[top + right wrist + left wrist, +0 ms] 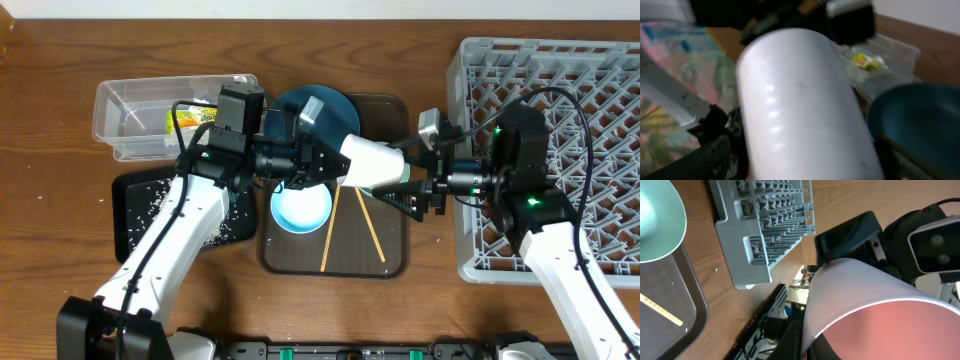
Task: Sort waste into correct bins and load items into the dishwasher rack
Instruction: 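Hand the pink cup from the left gripper to the right gripper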
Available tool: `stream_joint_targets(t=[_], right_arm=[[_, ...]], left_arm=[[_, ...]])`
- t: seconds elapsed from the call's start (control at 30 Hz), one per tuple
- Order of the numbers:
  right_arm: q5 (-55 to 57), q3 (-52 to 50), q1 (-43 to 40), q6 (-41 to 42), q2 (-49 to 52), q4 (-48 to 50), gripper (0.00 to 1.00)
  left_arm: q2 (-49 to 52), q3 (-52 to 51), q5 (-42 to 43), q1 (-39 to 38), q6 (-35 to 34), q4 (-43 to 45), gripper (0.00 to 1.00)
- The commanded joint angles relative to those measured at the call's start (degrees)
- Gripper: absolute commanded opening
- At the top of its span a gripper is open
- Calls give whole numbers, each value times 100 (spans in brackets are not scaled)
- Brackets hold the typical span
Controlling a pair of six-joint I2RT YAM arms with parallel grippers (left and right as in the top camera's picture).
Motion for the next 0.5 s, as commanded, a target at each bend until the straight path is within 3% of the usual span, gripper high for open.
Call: stream_joint_targets(t=[0.0, 0.3, 0.47], right_arm=[[-463, 98, 55, -66, 22, 35, 86], [-457, 98, 55, -66, 22, 7, 58], [-446, 98, 55, -61, 22, -59, 49]], left_arm=[[46, 92, 162, -2, -4, 28, 6], [46, 94, 162, -2, -7, 48, 6], [46, 94, 146, -2, -4, 50, 7]])
